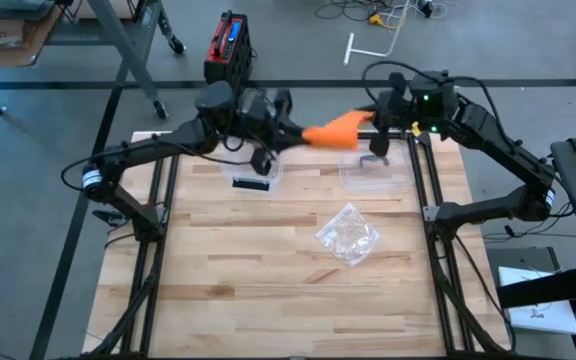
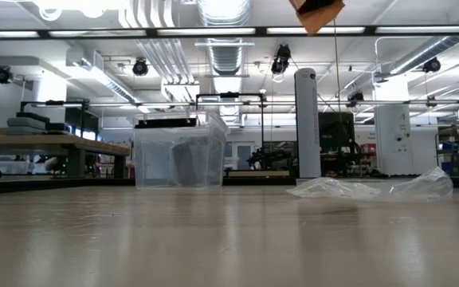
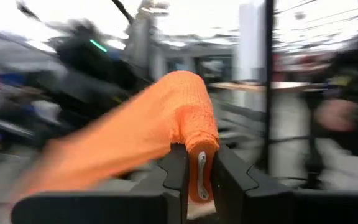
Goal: Roll bandage
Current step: Roll the orange bandage
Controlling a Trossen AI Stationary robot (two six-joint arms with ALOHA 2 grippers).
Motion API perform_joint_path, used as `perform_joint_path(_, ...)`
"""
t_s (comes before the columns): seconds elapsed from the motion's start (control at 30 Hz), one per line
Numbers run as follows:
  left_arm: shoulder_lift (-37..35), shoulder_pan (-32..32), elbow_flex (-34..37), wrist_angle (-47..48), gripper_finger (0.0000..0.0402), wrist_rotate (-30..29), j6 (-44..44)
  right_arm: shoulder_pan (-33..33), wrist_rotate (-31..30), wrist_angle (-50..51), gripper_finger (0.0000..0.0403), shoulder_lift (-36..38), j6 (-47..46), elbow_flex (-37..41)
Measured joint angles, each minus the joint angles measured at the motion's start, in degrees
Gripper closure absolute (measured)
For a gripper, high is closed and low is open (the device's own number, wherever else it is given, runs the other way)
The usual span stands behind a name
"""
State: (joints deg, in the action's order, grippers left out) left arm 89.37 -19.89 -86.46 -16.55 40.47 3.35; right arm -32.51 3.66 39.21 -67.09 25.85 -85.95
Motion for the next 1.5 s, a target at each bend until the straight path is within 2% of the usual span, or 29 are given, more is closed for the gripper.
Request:
perform_joint_path(0.1,-1.16,-1.33,0.0,-0.95,0.0365,-6.41,-4.97,-0.04,5.18,3.49,0.0403,-0.17,-5.6,0.0)
perform_joint_path(0.23,-0.81,-2.18,0.0,-4.34,0.0364,-13.21,-8.59,0.51,12.29,3.11,0.0403,-0.85,-11.5,0.0)
perform_joint_path(0.53,2.36,-2.56,0.0,-13.71,0.0365,-24.62,-9.38,2.5,12.5,-2.18,0.0403,-2.0,-13.75,-0.04)
perform_joint_path(0.67,3.21,-2.72,-0.02,-15.82,0.0365,-27.82,-14.67,2.49,12.21,-3.46,0.0394,-2.03,-13.23,-0.04)
perform_joint_path(0.9,4.85,-2.76,-0.09,-16.09,0.0365,-28.39,-29.84,2.49,11.26,-6.22,0.0361,-2.03,-13.25,-0.02)
perform_joint_path(1.2,7.51,-2.84,-0.09,-15.77,0.0365,-32.54,-60.53,2.64,12.51,-8.16,0.033,-2.03,-14.8,-0.02)
perform_joint_path(1.5,8.34,-3.49,-0.09,-14.93,0.0364,-32.62,-72.54,3.43,16.39,-8.96,0.0334,-2.03,-14.87,0.0)
